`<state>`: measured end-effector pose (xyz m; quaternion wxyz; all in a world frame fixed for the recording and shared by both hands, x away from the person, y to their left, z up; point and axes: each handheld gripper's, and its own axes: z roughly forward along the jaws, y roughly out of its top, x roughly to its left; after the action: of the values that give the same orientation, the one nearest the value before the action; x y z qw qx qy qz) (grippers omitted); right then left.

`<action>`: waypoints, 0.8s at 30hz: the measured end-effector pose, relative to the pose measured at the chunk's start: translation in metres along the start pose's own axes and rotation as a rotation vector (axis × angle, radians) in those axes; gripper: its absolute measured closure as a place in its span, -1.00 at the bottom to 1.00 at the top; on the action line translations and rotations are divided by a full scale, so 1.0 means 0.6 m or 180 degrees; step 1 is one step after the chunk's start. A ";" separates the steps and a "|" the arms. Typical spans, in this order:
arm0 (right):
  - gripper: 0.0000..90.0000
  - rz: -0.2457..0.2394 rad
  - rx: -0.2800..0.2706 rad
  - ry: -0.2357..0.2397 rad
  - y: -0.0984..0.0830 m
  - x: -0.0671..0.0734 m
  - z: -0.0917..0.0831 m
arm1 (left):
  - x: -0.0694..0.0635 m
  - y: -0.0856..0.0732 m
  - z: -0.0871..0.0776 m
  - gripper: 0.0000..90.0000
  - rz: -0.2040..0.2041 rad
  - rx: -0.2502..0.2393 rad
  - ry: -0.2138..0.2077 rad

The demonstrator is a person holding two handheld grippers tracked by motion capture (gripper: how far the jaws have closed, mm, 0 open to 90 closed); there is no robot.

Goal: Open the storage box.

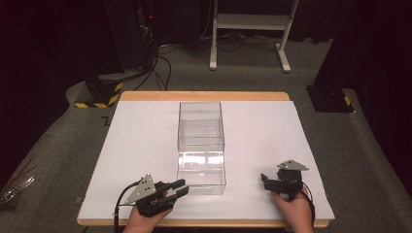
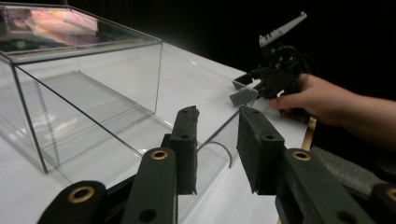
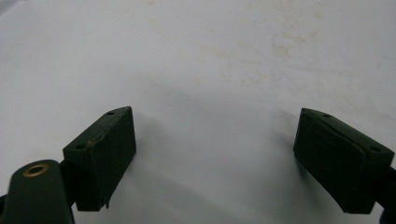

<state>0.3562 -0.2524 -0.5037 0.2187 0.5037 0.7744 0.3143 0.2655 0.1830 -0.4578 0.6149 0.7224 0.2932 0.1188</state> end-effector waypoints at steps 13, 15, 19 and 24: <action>-0.71 0.0004 0.0002 0.0000 0.000 0.000 0.000 | 0.053 0.009 -0.047 0.44 -0.0059 -0.0175 0.0459; -0.71 0.0005 0.0002 0.0001 0.000 0.000 0.000 | 0.063 0.008 -0.054 0.42 -0.0073 -0.0189 0.0538; -0.71 -0.0003 0.0000 0.0001 0.000 0.000 0.000 | 0.084 0.005 -0.069 0.38 -0.0117 -0.0189 0.0701; -0.71 -0.0002 -0.0001 0.0001 0.000 0.000 0.000 | 0.112 -0.004 -0.086 0.28 -0.0121 -0.0073 0.0983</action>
<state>0.3563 -0.2525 -0.5037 0.2188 0.5034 0.7745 0.3143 0.2915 0.2636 -0.4618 0.5728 0.6828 0.3966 0.2201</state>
